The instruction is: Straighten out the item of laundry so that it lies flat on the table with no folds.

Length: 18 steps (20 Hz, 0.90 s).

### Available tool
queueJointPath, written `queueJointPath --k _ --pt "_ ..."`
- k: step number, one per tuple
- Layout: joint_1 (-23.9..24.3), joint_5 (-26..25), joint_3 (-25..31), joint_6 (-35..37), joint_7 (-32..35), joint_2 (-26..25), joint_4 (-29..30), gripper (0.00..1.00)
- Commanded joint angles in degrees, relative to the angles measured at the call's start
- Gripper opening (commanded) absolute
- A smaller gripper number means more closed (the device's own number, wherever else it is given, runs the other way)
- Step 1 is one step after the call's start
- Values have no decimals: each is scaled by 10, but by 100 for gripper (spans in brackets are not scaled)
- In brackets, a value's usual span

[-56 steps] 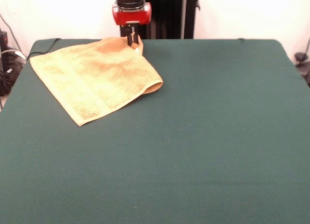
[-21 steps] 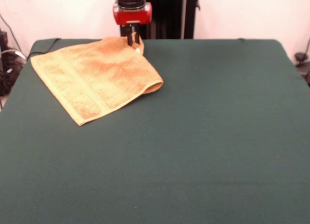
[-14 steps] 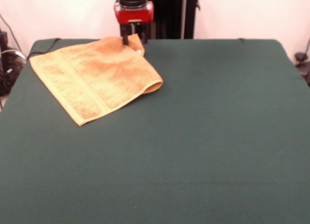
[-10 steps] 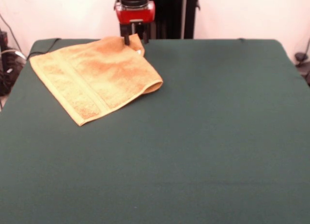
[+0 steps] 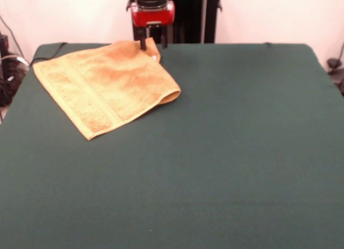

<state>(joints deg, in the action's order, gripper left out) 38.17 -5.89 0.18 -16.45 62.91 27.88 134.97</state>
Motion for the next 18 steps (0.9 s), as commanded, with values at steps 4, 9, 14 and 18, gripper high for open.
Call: queueJointPath --k 4,9,14,18 --pt "-20 18 54 12 160 -6 -23 100" --pt "-22 24 59 38 153 14 -24 100" --pt "-42 45 56 107 140 97 -12 100" --pt "-125 75 -2 258 106 248 -30 100"
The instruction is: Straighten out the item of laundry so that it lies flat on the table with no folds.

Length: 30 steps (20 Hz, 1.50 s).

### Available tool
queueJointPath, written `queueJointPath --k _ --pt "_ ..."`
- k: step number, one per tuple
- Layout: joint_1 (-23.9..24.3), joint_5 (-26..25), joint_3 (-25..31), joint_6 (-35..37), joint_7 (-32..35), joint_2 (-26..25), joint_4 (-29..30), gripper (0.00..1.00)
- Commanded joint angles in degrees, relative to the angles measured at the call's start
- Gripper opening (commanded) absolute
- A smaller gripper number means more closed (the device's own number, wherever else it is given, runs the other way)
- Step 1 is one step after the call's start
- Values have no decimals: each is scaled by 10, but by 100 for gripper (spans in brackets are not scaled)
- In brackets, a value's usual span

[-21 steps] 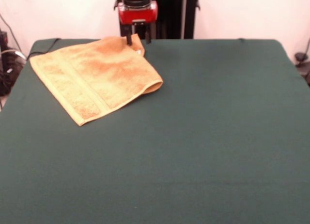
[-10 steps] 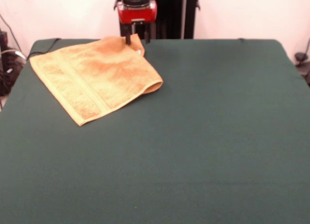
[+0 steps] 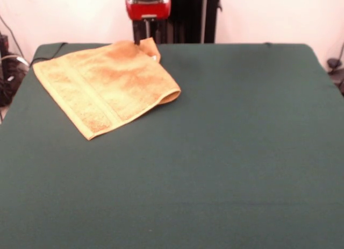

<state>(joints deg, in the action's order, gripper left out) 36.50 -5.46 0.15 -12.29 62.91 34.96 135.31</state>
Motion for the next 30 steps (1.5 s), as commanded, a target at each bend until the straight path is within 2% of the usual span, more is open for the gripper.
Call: queueJointPath --k 1,3,5,8,13,20,23,30 --pt "-138 75 -29 261 100 207 -49 100" --pt "-192 69 -77 346 101 245 -90 100" --pt "-236 56 -114 417 114 261 -134 100" --pt "-249 51 -110 463 138 257 -168 100" --pt "-229 88 -48 395 154 198 -176 100" --pt "-220 127 11 331 134 107 -232 100" --pt "-216 131 19 333 123 85 -252 100" --pt "-191 107 46 351 65 19 -340 100"
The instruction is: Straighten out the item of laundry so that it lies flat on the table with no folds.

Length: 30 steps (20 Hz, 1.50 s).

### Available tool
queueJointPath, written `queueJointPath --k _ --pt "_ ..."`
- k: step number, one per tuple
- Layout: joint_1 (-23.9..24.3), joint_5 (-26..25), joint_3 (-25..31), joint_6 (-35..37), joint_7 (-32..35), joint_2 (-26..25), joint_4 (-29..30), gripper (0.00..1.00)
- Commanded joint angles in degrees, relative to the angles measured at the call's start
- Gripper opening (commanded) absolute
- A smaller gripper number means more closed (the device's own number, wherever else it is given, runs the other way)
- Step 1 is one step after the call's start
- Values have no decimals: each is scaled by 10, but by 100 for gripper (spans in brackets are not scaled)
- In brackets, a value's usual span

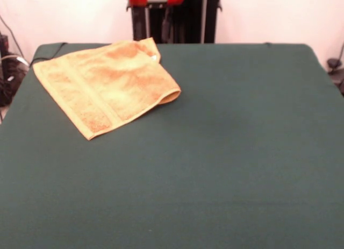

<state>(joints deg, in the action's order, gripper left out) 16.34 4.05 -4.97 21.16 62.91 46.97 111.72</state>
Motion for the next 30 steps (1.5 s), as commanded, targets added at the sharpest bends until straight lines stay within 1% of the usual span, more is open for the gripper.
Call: queueJointPath --k 1,3,4,7,11,14,22,28,30 --pt "18 7 106 23 52 -108 -115 100" --pt "18 1 105 41 47 -116 -133 100" --pt "26 -14 111 52 23 -125 -157 100" --pt "34 -33 112 89 -6 -135 -195 100" --pt "49 -57 133 90 -28 -137 -200 100" --pt "58 -64 147 109 -43 -156 -229 100" --pt "80 -103 185 153 -72 -203 -310 100" --pt "98 -128 209 147 -68 -214 -315 100" --pt "104 -137 216 159 -77 -230 -335 100"
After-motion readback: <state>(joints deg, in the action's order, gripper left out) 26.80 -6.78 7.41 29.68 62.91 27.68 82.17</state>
